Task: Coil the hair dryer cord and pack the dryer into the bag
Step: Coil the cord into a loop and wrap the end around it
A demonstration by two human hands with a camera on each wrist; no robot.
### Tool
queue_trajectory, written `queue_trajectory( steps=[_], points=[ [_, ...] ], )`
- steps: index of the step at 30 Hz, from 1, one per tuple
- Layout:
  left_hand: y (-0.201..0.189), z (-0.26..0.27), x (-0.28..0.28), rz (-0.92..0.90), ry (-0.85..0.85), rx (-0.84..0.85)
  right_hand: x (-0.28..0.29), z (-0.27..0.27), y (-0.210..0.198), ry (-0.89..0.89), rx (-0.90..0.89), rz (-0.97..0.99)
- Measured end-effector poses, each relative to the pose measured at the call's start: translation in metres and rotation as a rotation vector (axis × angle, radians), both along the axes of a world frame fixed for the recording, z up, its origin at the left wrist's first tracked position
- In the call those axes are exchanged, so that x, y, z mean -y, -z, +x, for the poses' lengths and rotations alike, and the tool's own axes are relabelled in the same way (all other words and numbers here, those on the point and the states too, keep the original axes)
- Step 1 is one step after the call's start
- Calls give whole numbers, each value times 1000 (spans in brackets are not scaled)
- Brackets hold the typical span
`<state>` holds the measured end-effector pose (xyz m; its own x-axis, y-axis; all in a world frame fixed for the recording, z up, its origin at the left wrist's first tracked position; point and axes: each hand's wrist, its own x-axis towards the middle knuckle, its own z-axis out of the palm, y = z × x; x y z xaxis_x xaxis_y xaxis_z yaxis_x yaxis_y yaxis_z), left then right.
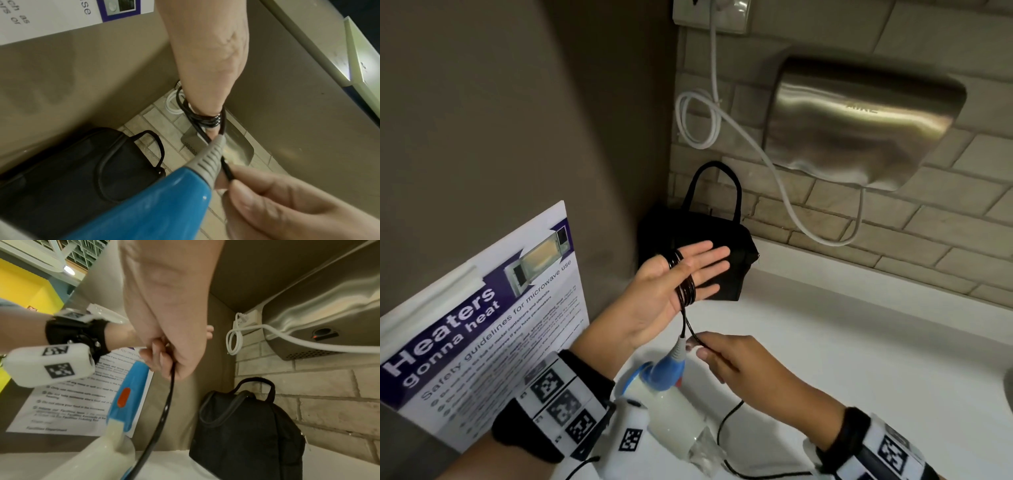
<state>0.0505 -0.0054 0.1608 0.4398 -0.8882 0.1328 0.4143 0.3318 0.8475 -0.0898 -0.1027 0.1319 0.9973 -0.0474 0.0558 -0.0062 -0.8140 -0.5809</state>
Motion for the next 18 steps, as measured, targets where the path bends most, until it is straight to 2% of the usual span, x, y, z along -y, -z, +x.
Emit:
queue_trajectory(
  steps=[4,11,18],
  points=[
    [1,2,3,46,-46,38,6,-22,-28,17,20,-24],
    [-4,-10,7,116,-35,154,23,-25,-58,102,210,-212],
    [-14,-28,-1,161,227,170,30,7,-93,119,387,-195]
  ],
)
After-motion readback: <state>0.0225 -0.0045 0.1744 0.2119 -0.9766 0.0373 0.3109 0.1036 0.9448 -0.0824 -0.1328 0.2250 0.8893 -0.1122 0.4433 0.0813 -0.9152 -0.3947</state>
